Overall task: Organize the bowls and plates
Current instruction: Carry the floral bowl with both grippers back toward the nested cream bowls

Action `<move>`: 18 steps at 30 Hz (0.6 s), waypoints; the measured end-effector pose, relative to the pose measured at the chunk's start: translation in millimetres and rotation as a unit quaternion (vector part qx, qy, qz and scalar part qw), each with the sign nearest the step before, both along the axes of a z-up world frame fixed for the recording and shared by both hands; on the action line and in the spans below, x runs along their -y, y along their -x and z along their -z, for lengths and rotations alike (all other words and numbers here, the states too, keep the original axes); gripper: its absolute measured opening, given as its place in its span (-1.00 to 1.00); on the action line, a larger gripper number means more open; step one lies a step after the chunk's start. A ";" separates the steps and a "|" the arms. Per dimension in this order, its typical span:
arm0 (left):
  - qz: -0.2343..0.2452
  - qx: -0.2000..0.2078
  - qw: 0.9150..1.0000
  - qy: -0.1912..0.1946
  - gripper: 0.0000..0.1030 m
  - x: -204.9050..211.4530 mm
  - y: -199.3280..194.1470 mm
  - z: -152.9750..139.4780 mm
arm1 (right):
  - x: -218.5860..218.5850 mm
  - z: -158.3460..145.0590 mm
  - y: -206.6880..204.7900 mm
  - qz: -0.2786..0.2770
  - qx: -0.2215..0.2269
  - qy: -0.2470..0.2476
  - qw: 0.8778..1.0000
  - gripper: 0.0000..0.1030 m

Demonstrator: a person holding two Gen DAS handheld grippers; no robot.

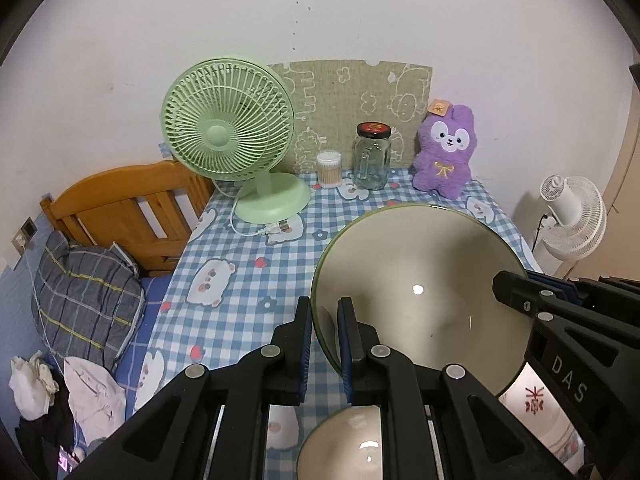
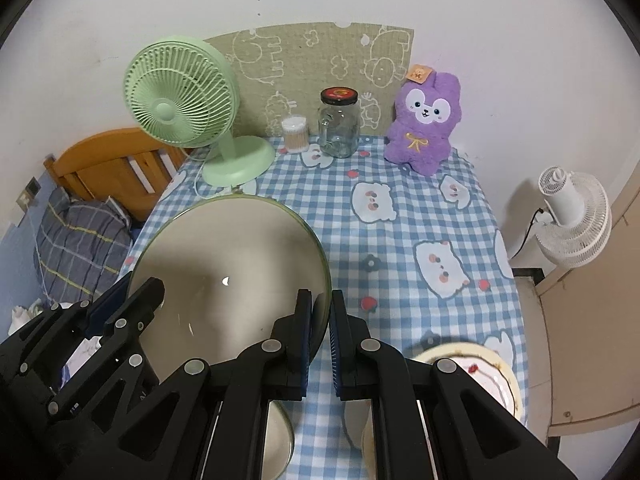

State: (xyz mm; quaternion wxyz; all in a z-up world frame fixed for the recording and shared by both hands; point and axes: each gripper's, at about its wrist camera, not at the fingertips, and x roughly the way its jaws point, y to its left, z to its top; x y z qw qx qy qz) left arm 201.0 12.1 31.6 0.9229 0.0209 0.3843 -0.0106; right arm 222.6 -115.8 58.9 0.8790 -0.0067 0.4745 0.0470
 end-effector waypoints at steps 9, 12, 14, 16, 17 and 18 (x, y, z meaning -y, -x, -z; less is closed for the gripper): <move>0.001 0.011 1.000 0.000 -0.81 -7.3 39.7 1.3 | -7.6 2.0 41.1 -0.006 -0.004 -0.005 1.000 -0.78; -0.001 0.012 1.000 -0.002 -0.81 -9.5 49.5 3.2 | -10.9 4.0 51.1 -0.009 -0.003 -0.004 1.000 -0.78; -0.003 0.013 1.000 0.000 -0.81 -12.3 56.6 4.7 | -12.9 5.6 58.2 -0.012 -0.003 -0.004 1.000 -0.78; -0.005 0.013 1.000 0.000 -0.82 -15.1 63.7 6.6 | -15.9 7.9 64.6 -0.015 -0.004 -0.005 1.000 -0.78; -0.006 0.012 1.000 -0.001 -0.81 -15.9 67.0 8.2 | -17.3 9.2 67.9 -0.017 -0.005 -0.006 1.000 -0.78; -0.006 0.012 1.000 -0.003 -0.81 -16.7 70.2 10.2 | -18.7 11.3 70.7 -0.017 -0.006 -0.007 1.000 -0.78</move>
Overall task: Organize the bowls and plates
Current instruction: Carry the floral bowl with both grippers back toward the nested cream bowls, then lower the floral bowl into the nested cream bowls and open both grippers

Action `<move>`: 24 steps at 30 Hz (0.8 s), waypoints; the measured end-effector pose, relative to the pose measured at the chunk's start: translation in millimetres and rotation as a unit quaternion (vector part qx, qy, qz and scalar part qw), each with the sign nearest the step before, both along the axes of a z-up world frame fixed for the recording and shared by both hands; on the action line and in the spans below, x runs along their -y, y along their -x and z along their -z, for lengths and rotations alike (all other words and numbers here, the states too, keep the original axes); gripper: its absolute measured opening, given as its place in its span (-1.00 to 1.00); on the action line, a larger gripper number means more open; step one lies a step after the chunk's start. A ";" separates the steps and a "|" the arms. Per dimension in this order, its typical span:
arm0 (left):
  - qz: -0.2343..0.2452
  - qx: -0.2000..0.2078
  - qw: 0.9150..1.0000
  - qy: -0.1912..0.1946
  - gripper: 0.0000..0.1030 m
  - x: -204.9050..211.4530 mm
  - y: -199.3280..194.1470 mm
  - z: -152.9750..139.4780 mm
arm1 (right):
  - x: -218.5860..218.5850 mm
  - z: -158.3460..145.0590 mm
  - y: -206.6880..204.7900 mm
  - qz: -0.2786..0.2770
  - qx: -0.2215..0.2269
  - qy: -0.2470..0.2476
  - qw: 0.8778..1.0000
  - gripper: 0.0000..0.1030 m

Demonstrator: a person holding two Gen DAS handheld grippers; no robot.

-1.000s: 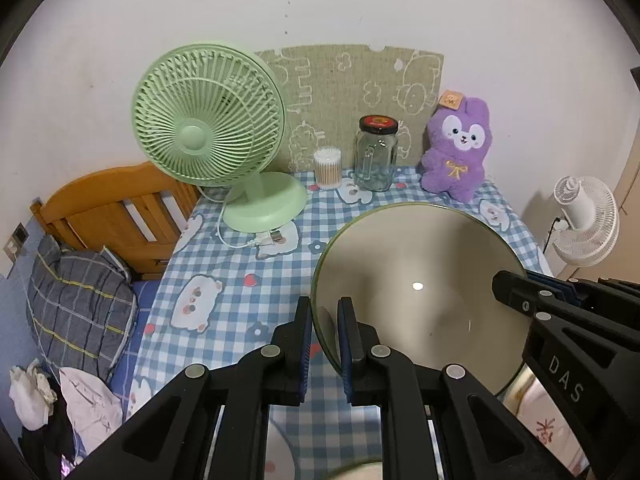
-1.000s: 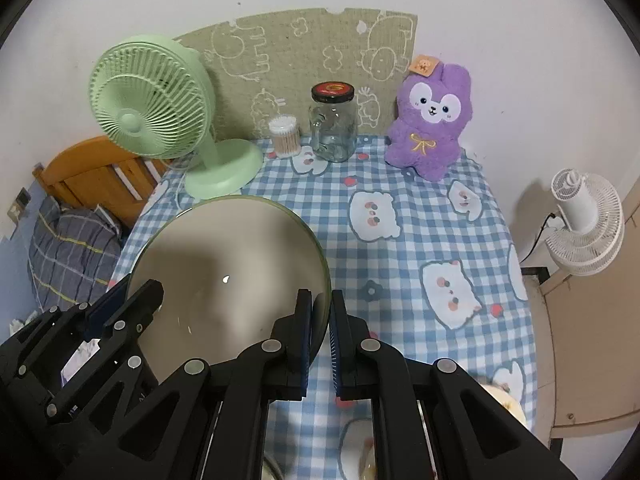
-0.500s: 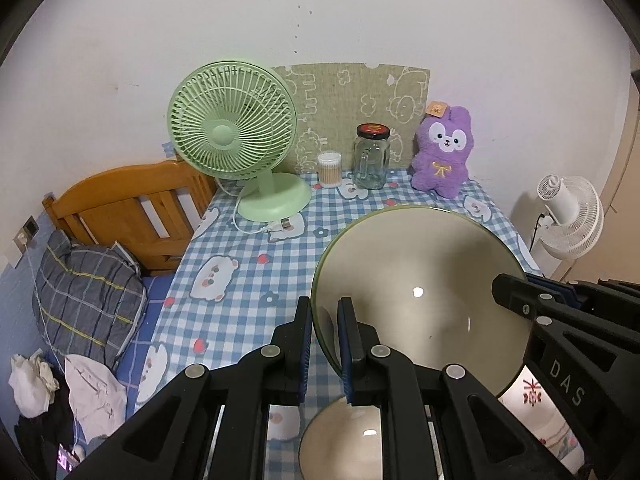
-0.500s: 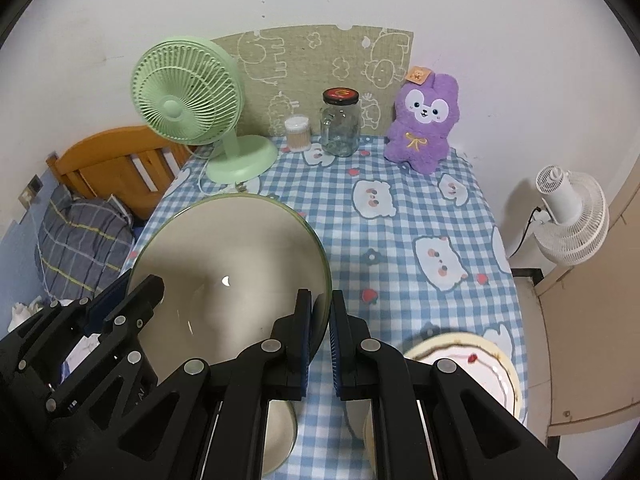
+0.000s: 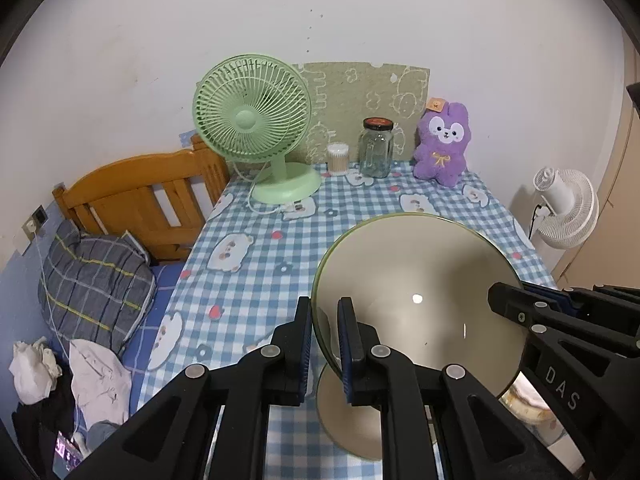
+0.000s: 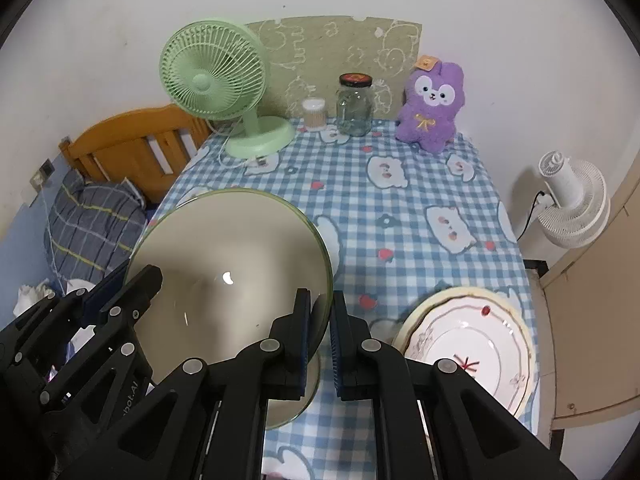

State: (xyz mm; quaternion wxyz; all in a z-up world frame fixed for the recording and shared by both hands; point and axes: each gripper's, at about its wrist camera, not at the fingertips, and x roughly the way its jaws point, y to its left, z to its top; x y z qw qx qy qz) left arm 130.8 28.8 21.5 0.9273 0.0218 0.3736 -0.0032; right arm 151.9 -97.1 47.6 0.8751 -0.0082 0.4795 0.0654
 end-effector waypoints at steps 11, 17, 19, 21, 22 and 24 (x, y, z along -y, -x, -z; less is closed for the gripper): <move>-0.010 -0.010 1.000 0.014 -0.81 -4.8 19.9 26.0 | -0.6 32.4 20.1 -0.006 -0.022 -0.012 1.000 -0.77; -0.008 -0.020 1.000 0.017 -0.82 -3.1 22.3 43.2 | 2.0 53.2 24.1 -0.004 -0.038 -0.015 0.999 -0.77; -0.009 -0.021 1.000 0.015 -0.81 -2.8 21.9 48.0 | 1.9 56.8 24.2 -0.004 -0.039 -0.015 0.999 -0.77; -0.008 -0.019 1.000 0.007 -0.81 -1.1 22.2 51.9 | 1.0 59.2 24.5 -0.005 -0.038 -0.012 0.999 -0.77; -0.008 -0.017 1.000 0.005 -0.81 -0.5 22.3 54.1 | 0.0 60.6 24.7 -0.005 -0.036 -0.009 0.999 -0.77; -0.008 -0.017 1.000 0.004 -0.81 -0.7 21.6 57.6 | -0.8 63.1 24.3 -0.006 -0.034 -0.004 0.999 -0.77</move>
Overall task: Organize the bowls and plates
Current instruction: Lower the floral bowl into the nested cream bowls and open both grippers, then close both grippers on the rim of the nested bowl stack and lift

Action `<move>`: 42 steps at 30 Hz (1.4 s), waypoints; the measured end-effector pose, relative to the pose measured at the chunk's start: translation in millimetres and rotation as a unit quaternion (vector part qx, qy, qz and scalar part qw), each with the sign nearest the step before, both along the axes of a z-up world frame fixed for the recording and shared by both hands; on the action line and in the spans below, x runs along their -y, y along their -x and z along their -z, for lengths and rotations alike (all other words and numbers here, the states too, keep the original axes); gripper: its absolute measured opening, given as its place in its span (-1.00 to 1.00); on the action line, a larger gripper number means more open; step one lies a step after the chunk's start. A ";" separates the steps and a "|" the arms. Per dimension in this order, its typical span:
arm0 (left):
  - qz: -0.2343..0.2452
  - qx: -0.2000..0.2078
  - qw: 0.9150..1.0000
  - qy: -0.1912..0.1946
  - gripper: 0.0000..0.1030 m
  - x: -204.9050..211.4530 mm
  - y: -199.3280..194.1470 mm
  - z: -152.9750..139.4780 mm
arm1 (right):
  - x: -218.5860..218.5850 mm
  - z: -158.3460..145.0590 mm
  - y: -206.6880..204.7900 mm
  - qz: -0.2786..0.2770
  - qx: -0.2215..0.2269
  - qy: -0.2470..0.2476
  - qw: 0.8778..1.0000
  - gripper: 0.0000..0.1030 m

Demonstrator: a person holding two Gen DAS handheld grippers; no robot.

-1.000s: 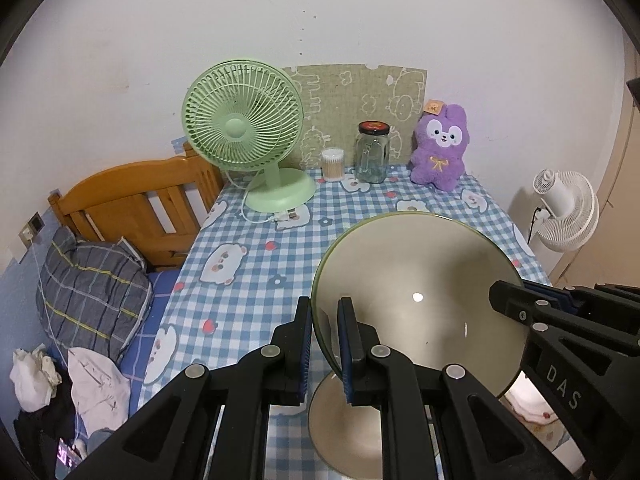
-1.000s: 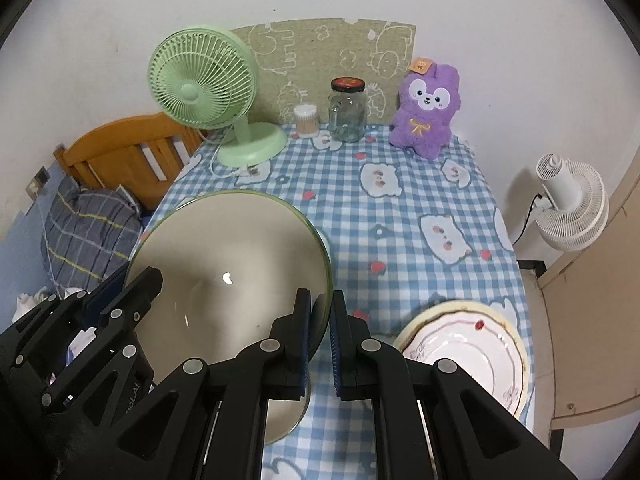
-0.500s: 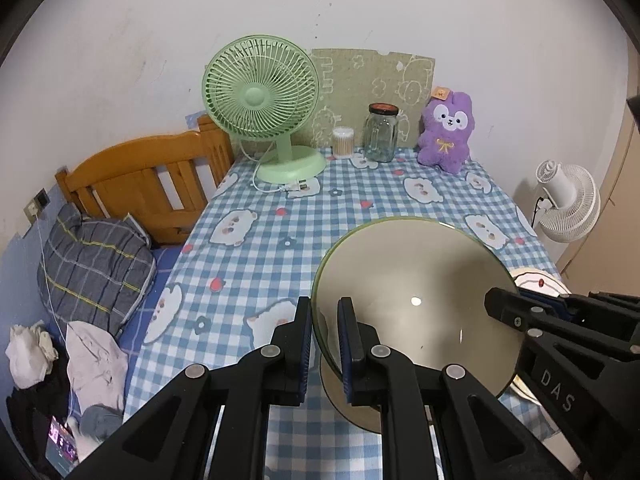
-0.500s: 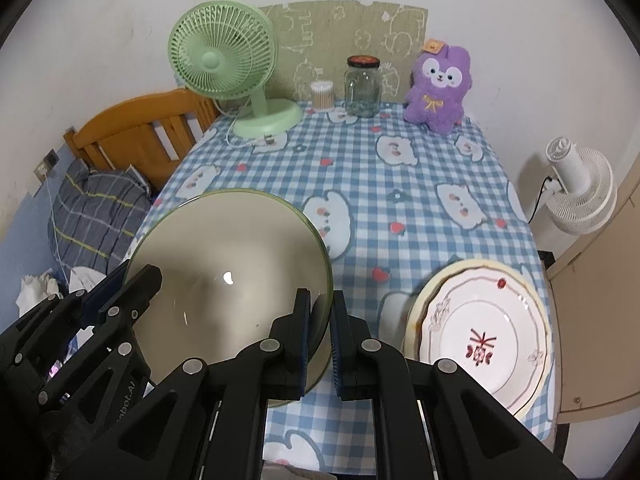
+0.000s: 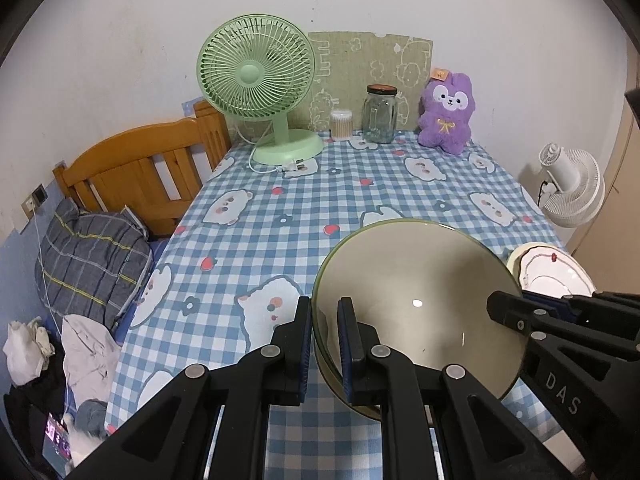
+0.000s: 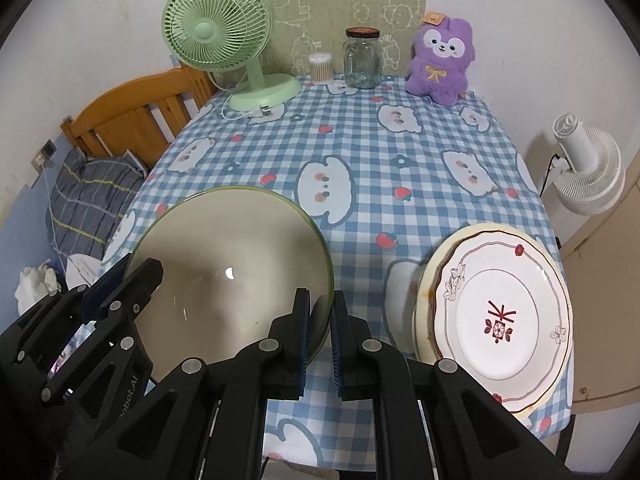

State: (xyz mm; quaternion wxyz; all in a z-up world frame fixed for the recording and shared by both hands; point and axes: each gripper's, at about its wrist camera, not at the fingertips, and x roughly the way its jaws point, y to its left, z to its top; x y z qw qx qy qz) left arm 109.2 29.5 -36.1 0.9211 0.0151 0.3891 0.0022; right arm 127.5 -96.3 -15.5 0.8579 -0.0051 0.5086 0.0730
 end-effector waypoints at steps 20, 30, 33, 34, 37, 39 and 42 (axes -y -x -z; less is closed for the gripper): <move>0.012 -0.016 1.000 0.001 -0.81 -3.6 -6.3 28.8 | -1.1 19.2 -2.8 -0.027 0.008 -0.003 1.000 -0.77; 0.014 0.005 1.000 -0.005 -0.81 -2.6 -4.2 30.5 | 0.8 20.7 -1.1 -0.027 0.022 -0.012 0.999 -0.75; 0.015 0.011 1.000 -0.009 -0.79 -1.8 -4.5 29.6 | 1.8 20.5 -0.2 -0.026 0.022 -0.020 0.999 -0.74; 0.016 0.013 1.000 -0.009 -0.77 -1.5 -4.5 29.4 | 2.0 20.6 -0.3 -0.025 0.022 -0.021 0.999 -0.74; 0.018 0.015 1.000 -0.005 -0.61 -1.7 -3.9 28.3 | 3.2 19.4 1.1 -0.023 0.027 -0.020 0.999 -0.69; 0.020 0.019 1.000 -0.004 -0.47 -2.1 -2.5 26.4 | 4.5 16.3 3.6 -0.018 0.036 -0.019 0.999 -0.49; 0.021 0.023 1.000 -0.004 -0.31 -2.3 -1.6 24.5 | 7.4 8.5 9.1 -0.010 0.060 -0.022 0.998 0.17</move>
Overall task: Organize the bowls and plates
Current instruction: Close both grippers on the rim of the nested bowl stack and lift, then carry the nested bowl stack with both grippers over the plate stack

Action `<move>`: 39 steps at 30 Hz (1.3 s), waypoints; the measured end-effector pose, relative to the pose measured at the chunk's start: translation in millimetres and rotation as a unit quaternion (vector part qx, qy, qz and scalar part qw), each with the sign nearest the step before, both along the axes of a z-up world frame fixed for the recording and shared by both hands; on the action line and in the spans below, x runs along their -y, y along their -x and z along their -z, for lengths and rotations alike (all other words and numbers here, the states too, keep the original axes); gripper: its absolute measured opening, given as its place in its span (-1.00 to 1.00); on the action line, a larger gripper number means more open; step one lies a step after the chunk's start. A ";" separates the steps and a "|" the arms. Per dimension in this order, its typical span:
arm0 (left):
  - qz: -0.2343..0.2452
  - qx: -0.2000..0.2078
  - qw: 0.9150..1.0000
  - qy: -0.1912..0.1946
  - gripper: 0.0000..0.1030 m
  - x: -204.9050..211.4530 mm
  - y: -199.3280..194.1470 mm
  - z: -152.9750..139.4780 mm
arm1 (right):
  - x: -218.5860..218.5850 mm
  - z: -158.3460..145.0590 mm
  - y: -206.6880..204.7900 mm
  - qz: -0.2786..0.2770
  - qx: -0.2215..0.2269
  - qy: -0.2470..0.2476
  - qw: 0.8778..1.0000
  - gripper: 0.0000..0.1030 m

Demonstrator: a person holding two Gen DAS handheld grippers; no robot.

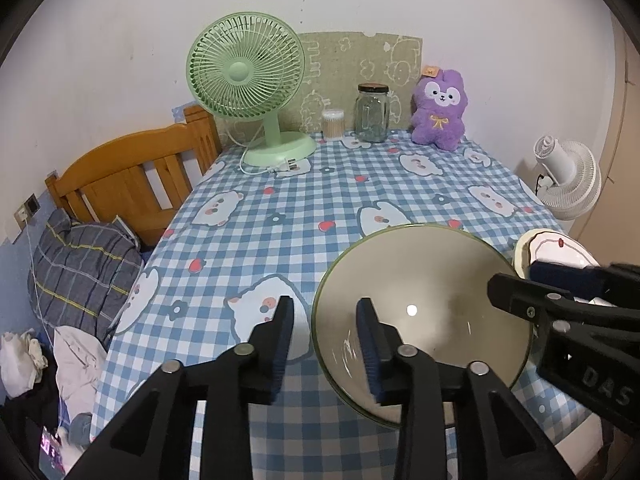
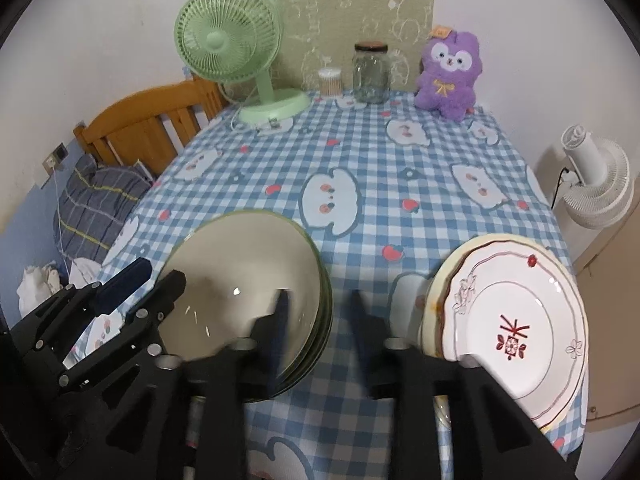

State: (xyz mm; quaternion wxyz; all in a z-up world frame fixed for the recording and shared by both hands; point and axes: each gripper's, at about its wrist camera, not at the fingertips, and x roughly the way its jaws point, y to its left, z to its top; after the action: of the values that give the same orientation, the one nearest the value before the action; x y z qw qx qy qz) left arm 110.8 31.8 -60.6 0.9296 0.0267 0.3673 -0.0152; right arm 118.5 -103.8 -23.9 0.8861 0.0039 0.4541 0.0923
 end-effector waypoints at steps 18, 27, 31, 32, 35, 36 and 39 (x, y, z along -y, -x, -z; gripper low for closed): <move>0.024 -0.036 0.998 0.052 0.62 -13.7 -24.6 25.4 | -3.2 24.2 -17.7 0.013 -0.006 0.006 1.000 0.50; 0.044 -0.063 0.994 0.080 0.62 -10.5 -30.0 38.7 | -2.4 44.4 -26.1 0.022 -0.031 -0.011 0.999 0.50; 0.047 -0.070 0.992 0.093 0.63 -11.1 -31.5 41.0 | 2.5 53.5 -32.8 0.032 -0.045 -0.018 0.998 0.50; 0.047 -0.072 0.992 0.093 0.63 -10.6 -31.6 41.0 | 4.6 55.9 -34.5 0.033 -0.049 -0.024 0.998 0.50; 0.050 -0.081 0.991 0.095 0.64 -10.3 -32.5 41.6 | 8.0 62.3 -39.7 0.033 -0.065 -0.037 0.997 0.49; 0.048 -0.083 0.991 0.094 0.64 -10.5 -33.1 41.8 | 8.4 64.2 -41.1 0.030 -0.070 -0.042 0.996 0.49; 0.045 -0.088 0.992 0.085 0.64 -10.9 -34.2 41.1 | 9.4 69.1 -44.0 0.030 -0.075 -0.054 0.995 0.49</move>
State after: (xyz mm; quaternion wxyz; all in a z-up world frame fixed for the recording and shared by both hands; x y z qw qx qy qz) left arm 145.0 42.7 -101.7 0.8911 -0.0369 0.4431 -0.0908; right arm 162.5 -113.2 -93.0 0.8502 0.0720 0.5138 0.0893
